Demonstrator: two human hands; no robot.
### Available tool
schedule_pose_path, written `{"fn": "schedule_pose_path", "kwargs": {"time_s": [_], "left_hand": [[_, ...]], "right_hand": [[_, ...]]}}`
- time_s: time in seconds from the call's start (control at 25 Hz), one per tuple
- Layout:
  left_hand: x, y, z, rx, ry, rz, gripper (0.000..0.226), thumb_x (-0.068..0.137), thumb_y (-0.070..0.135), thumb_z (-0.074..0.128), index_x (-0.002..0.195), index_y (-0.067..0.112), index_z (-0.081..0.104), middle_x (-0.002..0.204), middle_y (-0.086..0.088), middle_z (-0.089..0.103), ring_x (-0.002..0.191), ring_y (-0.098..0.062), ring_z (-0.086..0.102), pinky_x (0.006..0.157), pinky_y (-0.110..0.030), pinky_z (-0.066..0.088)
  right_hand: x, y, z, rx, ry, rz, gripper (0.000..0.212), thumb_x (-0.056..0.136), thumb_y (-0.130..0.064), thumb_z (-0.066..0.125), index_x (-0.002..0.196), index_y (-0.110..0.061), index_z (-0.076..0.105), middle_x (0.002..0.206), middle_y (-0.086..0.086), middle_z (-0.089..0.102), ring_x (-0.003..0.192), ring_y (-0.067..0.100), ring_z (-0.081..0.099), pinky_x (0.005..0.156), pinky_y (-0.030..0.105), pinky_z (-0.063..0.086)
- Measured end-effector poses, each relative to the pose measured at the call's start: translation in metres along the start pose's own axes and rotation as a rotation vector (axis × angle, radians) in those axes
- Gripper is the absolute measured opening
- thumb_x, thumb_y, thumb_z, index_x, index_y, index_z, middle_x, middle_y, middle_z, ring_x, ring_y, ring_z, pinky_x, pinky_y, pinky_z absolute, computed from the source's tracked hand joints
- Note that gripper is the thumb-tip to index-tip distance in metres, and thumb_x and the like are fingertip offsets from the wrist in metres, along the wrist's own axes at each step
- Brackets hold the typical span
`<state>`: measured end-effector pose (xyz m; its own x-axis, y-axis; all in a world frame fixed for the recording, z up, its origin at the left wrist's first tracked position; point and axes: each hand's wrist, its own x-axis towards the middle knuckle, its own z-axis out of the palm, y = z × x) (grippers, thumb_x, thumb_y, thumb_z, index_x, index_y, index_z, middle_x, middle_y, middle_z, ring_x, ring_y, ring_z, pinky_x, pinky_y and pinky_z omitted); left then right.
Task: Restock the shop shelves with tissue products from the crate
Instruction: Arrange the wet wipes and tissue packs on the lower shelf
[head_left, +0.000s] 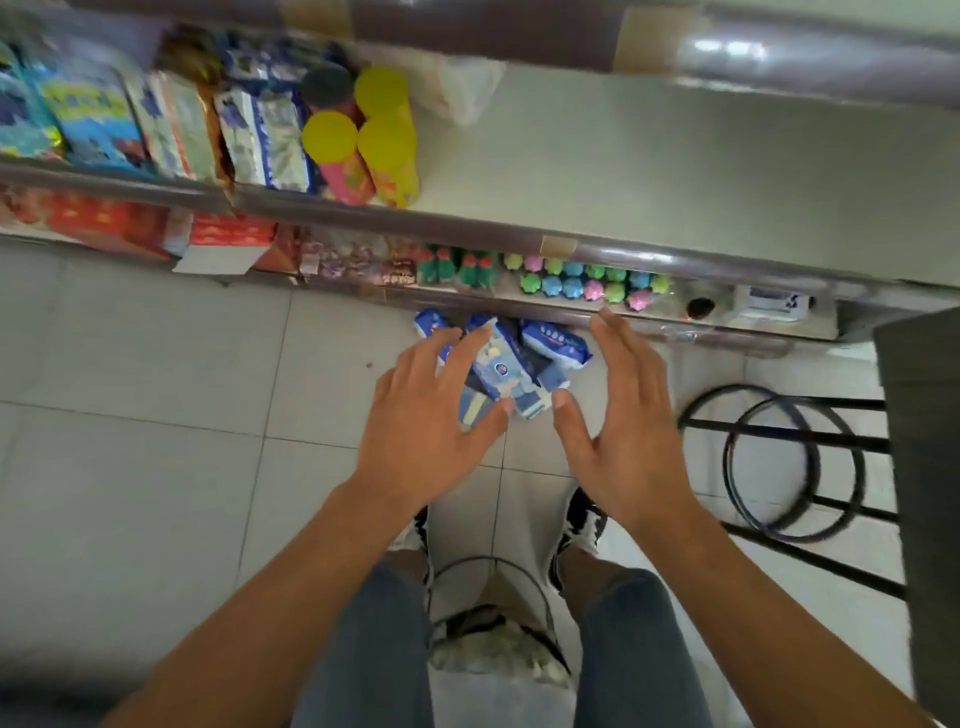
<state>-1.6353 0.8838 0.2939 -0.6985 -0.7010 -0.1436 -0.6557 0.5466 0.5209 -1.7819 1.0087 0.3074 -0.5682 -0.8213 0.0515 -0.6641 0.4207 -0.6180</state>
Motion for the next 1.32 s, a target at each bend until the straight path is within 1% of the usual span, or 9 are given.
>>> {"fn": "schedule_pose_path", "kwargs": {"time_s": [0.08,0.12,0.24,0.4,0.56,0.8,1.0,1.12,1.32], "left_hand": [[0.024,-0.022,0.058,-0.040,0.017,0.001,0.067,0.084,0.062,0.043,0.144,0.036,0.029,0.144,0.000,0.041,0.128,-0.019,0.040,0.101,-0.043,0.041],[0.038,-0.033,0.087,-0.065,0.032,0.004,0.067,0.084,0.062,0.043,0.144,0.036,0.029,0.145,-0.001,0.041,0.129,-0.018,0.040,0.101,-0.043,0.040],[0.068,-0.062,0.157,-0.082,0.076,0.047,0.068,0.084,0.064,0.043,0.144,0.036,0.029,0.146,0.000,0.040,0.132,-0.018,0.039,0.104,-0.043,0.040],[0.072,-0.097,0.204,-0.007,0.123,0.147,0.068,0.085,0.064,0.044,0.145,0.034,0.032,0.143,0.003,0.040,0.129,-0.019,0.041,0.103,-0.042,0.038],[0.064,-0.092,0.192,0.059,0.169,0.183,0.067,0.086,0.062,0.043,0.144,0.032,0.035,0.139,0.001,0.043,0.128,-0.022,0.042,0.099,-0.048,0.044],[-0.002,-0.047,0.153,0.050,0.279,0.299,0.061,0.088,0.056,0.051,0.143,0.033,0.035,0.135,0.000,0.045,0.125,-0.021,0.043,0.101,-0.045,0.041],[-0.049,-0.026,0.114,0.083,0.379,0.356,0.065,0.085,0.064,0.043,0.142,0.035,0.035,0.136,0.004,0.043,0.127,-0.020,0.040,0.101,-0.044,0.041],[-0.059,-0.015,0.093,0.107,0.436,0.375,0.063,0.085,0.065,0.044,0.140,0.035,0.036,0.135,0.004,0.044,0.125,-0.020,0.042,0.100,-0.042,0.040],[-0.056,0.004,0.074,0.113,0.465,0.410,0.064,0.087,0.064,0.044,0.143,0.036,0.031,0.139,0.007,0.040,0.129,-0.017,0.037,0.103,-0.042,0.036]], "right_hand": [[0.007,0.037,0.051,0.072,0.040,0.049,0.062,0.095,-0.043,0.045,0.147,-0.014,0.029,0.150,0.003,0.034,0.137,-0.001,0.023,0.111,0.014,0.021],[0.010,0.057,0.076,0.091,0.070,0.065,0.062,0.095,-0.045,0.044,0.147,-0.015,0.029,0.150,0.002,0.034,0.137,-0.001,0.024,0.111,0.013,0.022],[0.016,0.114,0.132,0.113,0.117,0.041,0.062,0.095,-0.046,0.042,0.148,-0.016,0.028,0.150,0.001,0.034,0.138,0.010,0.031,0.111,0.021,0.029],[0.006,0.162,0.170,0.084,0.095,0.017,0.062,0.094,-0.049,0.041,0.148,-0.024,0.022,0.151,-0.001,0.033,0.138,0.011,0.031,0.109,0.031,0.033],[-0.024,0.165,0.162,0.034,0.133,-0.014,0.064,0.094,-0.048,0.040,0.150,-0.021,0.023,0.153,0.000,0.032,0.139,0.008,0.025,0.110,0.030,0.029],[-0.079,0.120,0.102,-0.041,0.179,-0.080,0.060,0.098,-0.039,0.048,0.150,-0.022,0.025,0.154,-0.002,0.031,0.141,0.012,0.022,0.110,0.026,0.020],[-0.114,0.089,0.070,-0.048,0.269,-0.144,0.058,0.098,-0.040,0.047,0.149,-0.027,0.023,0.152,-0.005,0.031,0.138,0.009,0.027,0.110,0.031,0.029],[-0.121,0.078,0.053,-0.081,0.292,-0.139,0.061,0.097,-0.044,0.045,0.150,-0.026,0.021,0.154,-0.004,0.029,0.139,0.004,0.023,0.114,0.032,0.026],[-0.121,0.067,0.029,-0.112,0.287,-0.174,0.063,0.096,-0.053,0.040,0.151,-0.031,0.017,0.155,-0.009,0.025,0.141,0.007,0.024,0.116,0.032,0.026]]}}
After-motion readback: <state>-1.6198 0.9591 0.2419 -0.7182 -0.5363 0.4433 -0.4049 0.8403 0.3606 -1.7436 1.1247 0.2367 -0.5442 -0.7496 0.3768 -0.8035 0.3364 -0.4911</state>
